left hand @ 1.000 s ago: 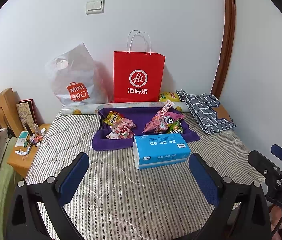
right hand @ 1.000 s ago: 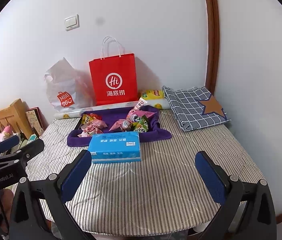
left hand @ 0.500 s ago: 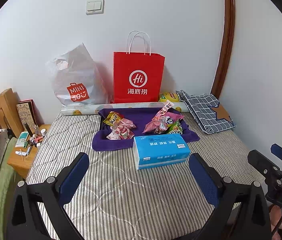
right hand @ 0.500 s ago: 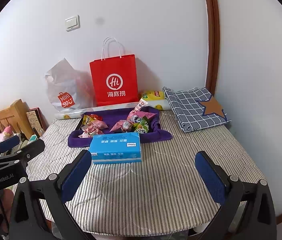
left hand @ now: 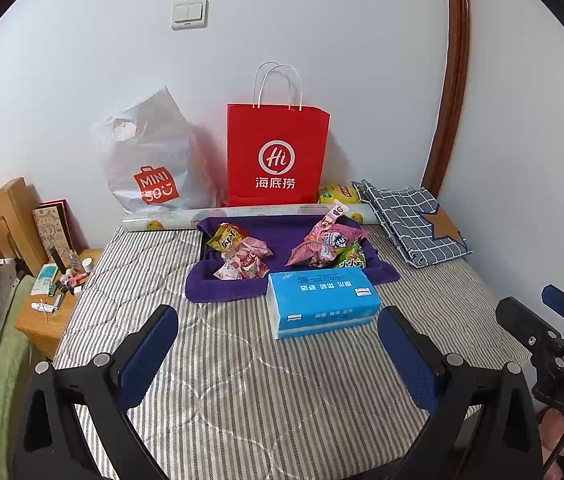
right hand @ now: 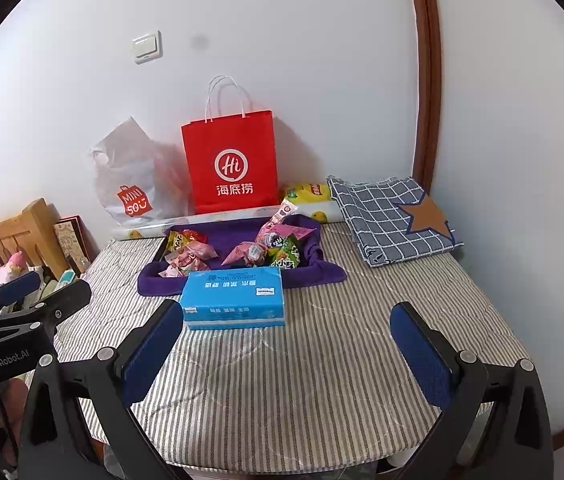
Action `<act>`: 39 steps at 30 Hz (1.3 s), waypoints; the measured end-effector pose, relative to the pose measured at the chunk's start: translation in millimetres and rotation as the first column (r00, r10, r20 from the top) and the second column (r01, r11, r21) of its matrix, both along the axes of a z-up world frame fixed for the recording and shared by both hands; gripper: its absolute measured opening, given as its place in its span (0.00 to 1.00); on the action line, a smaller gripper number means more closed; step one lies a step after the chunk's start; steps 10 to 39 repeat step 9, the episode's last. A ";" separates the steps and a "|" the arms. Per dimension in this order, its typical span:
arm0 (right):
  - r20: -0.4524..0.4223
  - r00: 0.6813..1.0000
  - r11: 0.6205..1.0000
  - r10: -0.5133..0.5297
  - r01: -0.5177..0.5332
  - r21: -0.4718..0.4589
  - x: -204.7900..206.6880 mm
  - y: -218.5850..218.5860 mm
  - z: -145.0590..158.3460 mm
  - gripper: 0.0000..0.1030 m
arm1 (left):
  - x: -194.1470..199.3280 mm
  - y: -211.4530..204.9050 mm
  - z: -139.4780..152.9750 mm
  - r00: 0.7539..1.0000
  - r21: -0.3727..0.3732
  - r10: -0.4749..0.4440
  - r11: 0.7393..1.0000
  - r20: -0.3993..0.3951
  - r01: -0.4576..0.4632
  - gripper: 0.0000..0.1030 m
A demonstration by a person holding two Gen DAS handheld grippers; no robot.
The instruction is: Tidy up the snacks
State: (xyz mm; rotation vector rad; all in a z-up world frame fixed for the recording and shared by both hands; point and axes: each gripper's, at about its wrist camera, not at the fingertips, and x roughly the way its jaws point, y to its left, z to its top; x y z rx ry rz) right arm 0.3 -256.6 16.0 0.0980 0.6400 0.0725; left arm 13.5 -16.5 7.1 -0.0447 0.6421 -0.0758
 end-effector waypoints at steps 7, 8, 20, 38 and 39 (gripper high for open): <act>0.001 1.000 1.000 0.006 -0.006 -0.003 0.5 0.7 0.5 0.99 | 0.4 0.8 0.4 1.000 0.003 0.003 1.000 0.001 -0.003 0.98; 0.001 1.000 1.000 0.006 -0.006 -0.003 0.5 1.1 0.6 0.99 | 0.0 0.9 0.8 1.000 0.004 0.003 1.000 0.005 -0.003 0.98; 0.001 1.000 1.000 0.006 -0.006 -0.003 0.6 1.2 0.6 0.99 | -0.7 0.8 0.7 1.000 0.006 0.000 1.000 0.006 -0.001 0.98; 0.001 1.000 1.000 0.006 -0.006 -0.003 0.6 1.2 0.6 0.99 | -0.7 0.8 0.7 1.000 0.006 0.000 1.000 0.006 -0.001 0.98; 0.001 1.000 1.000 0.006 -0.006 -0.003 0.6 1.2 0.6 0.99 | -0.7 0.8 0.7 1.000 0.006 0.000 1.000 0.006 -0.001 0.98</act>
